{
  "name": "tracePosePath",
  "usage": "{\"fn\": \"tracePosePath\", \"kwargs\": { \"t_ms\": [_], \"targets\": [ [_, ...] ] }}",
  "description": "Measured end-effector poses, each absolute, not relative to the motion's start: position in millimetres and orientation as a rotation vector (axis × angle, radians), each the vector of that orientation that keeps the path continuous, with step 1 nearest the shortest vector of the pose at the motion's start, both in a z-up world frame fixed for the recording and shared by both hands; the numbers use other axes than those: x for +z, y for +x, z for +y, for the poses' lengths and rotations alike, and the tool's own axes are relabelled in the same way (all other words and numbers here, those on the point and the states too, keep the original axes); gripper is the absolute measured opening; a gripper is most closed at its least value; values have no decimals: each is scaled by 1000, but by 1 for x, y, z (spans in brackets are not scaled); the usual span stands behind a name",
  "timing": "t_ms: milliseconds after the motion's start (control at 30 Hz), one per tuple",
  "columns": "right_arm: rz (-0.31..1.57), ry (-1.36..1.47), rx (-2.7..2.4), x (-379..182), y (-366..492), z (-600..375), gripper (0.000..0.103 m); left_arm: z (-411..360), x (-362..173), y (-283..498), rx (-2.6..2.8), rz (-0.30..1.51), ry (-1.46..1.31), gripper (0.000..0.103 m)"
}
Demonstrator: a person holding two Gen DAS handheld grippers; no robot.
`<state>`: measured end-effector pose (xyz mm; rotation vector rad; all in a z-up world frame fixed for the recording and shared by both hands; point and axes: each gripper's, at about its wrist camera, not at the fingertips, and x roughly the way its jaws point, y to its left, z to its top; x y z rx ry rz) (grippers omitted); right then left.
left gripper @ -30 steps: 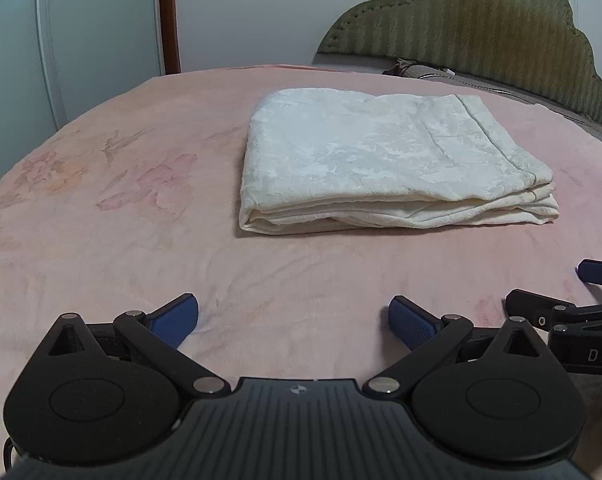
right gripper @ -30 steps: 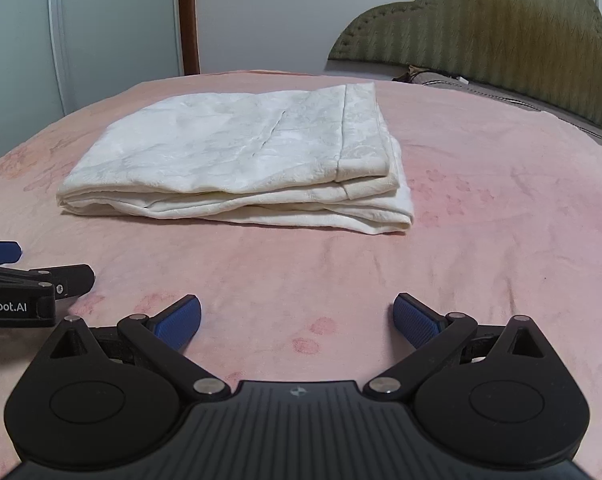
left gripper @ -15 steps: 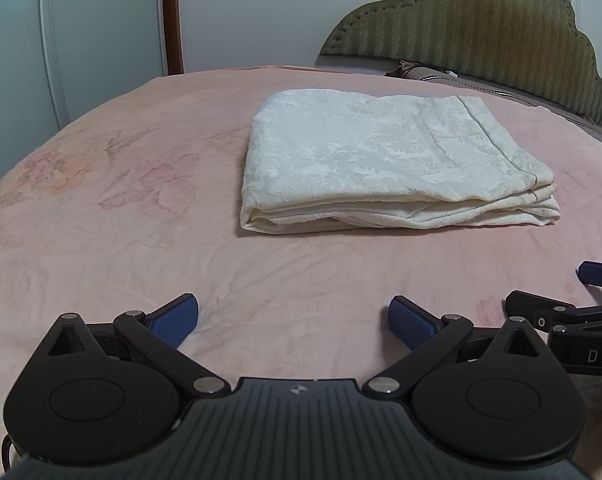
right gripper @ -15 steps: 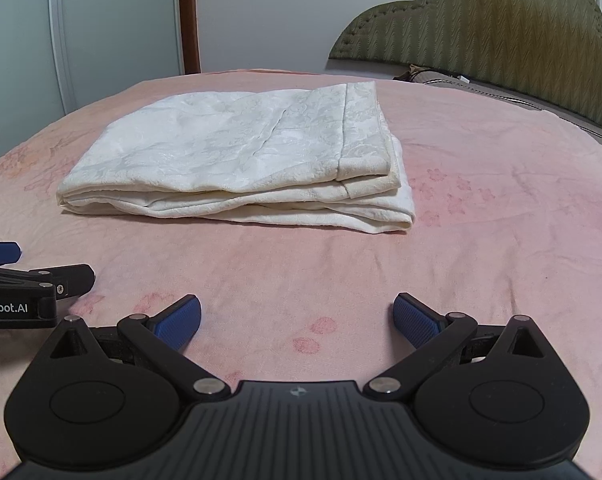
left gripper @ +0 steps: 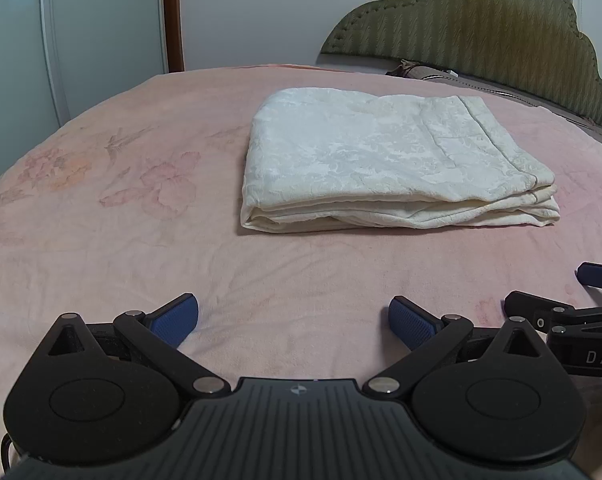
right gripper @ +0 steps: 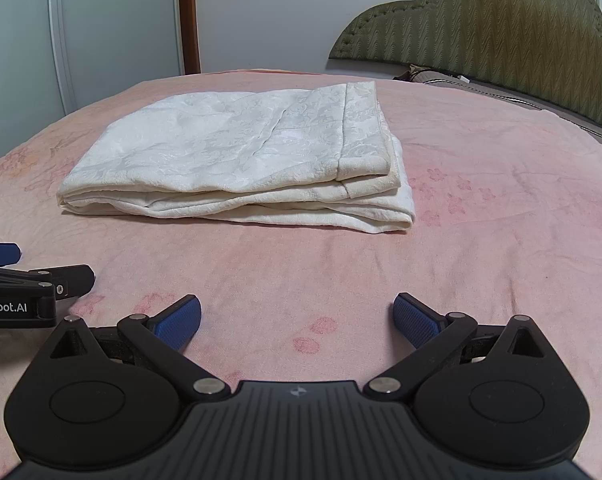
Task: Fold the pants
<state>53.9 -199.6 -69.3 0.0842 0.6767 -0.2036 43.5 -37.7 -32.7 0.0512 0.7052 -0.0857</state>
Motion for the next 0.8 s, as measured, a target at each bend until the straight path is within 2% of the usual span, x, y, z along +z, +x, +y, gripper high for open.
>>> {"fn": "tracePosePath", "kwargs": {
  "t_ms": [800],
  "targets": [
    [676, 84, -204, -69, 54, -200, 103, -38, -34, 42, -92, 699, 56, 103]
  ]
}}
